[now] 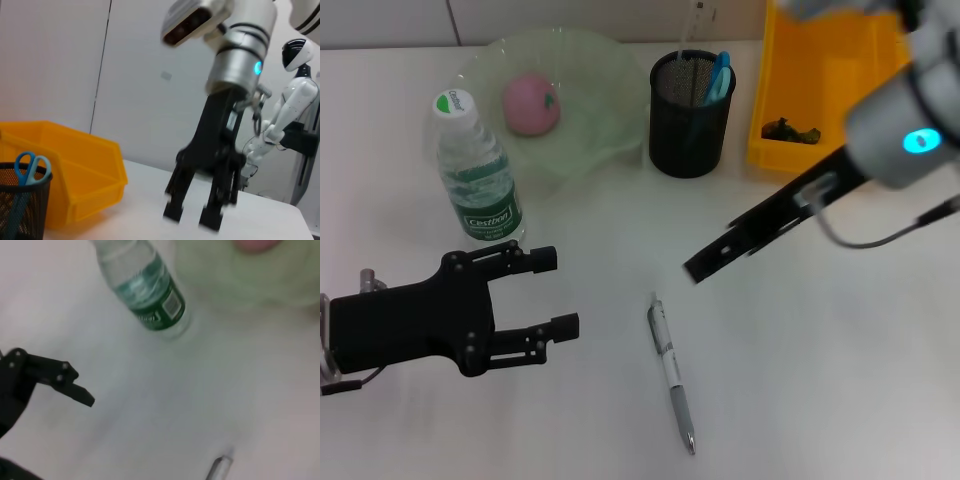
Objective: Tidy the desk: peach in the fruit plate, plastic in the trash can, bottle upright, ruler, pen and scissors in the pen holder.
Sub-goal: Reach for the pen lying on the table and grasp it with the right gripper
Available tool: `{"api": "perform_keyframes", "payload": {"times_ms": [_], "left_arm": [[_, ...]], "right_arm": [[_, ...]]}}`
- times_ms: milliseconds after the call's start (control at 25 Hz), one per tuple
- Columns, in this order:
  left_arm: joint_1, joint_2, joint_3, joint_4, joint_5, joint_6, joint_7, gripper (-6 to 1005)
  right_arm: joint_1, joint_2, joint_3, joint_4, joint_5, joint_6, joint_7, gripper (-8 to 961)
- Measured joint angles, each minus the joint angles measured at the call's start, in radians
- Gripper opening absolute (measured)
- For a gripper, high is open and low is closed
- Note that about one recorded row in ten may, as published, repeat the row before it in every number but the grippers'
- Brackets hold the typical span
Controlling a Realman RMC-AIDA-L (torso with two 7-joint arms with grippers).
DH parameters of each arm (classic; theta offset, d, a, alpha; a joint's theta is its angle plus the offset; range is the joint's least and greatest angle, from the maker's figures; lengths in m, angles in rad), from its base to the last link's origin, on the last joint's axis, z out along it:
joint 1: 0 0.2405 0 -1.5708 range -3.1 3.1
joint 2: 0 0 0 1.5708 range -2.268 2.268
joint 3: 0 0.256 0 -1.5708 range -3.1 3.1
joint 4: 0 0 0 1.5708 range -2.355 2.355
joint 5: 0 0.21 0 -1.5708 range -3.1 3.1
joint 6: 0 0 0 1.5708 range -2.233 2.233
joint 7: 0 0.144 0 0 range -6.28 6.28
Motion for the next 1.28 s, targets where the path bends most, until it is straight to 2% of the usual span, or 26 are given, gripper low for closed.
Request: {"api": "perform_keyframes", "payload": {"times_ms": [40,120,160,320,560,600,720,1280], "left_arm": [[0.000,0.000,0.000,-0.001,0.000,0.000,0.003,800],[0.001,0.000,0.000,-0.001,0.000,0.000,0.004,800],[0.001,0.000,0.001,-0.001,0.000,0.000,0.004,800],[0.001,0.000,0.001,-0.002,0.000,-0.002,0.004,800],[0.001,0.000,0.001,-0.002,0.000,-0.004,0.012,800],[0.001,0.000,0.001,-0.002,0.000,-0.004,0.017,800],[0.001,0.000,0.001,-0.002,-0.001,-0.004,0.025,800],[0.001,-0.001,-0.002,-0.002,-0.002,-0.006,0.031,800]], "right_arm": [[0.000,0.000,0.000,0.000,0.000,0.000,0.000,804],[0.054,0.000,-0.070,0.124,-0.005,0.066,0.009,803],[0.054,0.000,-0.070,0.124,-0.005,0.066,0.009,803],[0.135,0.002,-0.167,0.276,-0.031,0.161,0.033,803],[0.189,0.005,-0.220,0.345,-0.031,0.222,0.057,802],[0.222,0.007,-0.236,0.390,-0.031,0.236,0.058,802],[0.262,0.007,-0.273,0.439,-0.026,0.256,0.059,802],[0.286,0.007,-0.423,0.425,0.027,0.321,0.061,775]]}}
